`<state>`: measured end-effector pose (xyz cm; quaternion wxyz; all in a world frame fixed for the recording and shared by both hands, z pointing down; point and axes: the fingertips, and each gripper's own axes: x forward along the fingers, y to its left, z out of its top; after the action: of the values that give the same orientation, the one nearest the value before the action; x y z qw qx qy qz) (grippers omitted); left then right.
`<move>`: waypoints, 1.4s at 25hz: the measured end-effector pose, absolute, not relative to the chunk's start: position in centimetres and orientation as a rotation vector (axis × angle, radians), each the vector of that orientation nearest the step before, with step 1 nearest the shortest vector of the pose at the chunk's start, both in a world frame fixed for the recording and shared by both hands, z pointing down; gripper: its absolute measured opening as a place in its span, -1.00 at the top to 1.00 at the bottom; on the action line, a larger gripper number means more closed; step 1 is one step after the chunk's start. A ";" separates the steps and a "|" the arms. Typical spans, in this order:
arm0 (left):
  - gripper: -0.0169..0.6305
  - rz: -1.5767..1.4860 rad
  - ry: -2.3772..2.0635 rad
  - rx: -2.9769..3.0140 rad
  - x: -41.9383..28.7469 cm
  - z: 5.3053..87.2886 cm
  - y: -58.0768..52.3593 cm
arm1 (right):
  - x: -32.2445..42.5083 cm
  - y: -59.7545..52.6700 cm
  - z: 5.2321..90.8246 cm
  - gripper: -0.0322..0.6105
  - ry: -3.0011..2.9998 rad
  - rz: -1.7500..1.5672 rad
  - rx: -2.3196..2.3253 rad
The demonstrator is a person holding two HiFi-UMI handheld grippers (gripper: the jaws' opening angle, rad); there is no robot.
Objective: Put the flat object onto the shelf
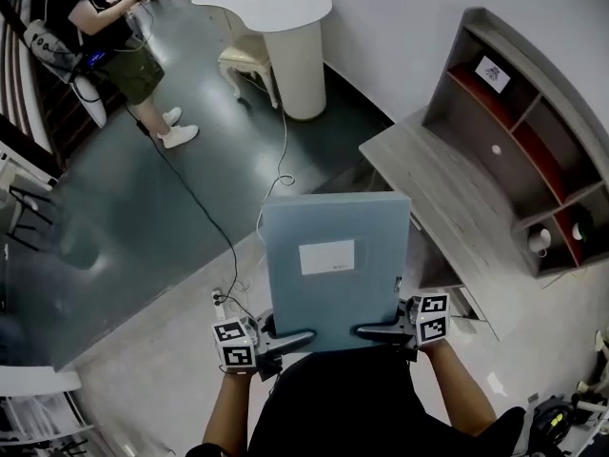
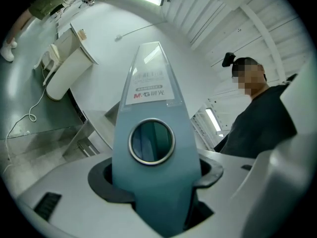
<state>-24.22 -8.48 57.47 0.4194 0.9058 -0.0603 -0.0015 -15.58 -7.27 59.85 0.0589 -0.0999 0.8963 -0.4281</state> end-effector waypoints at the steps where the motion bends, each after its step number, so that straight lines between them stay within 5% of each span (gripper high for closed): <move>1: 0.01 0.000 -0.145 2.265 -23.6 57.5 -9.5 | -15.0 -8.2 59.9 -0.05 2.710 -1.304 -0.311; 35: 0.01 0.138 0.106 2.252 -1.7 56.8 -30.2 | 6.3 -25.9 58.9 -0.05 2.521 -1.269 -0.717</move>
<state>-1.71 -30.16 56.79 0.4271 0.9015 0.0426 0.0552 6.28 -25.89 58.86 0.1145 -0.2445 0.8601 -0.4328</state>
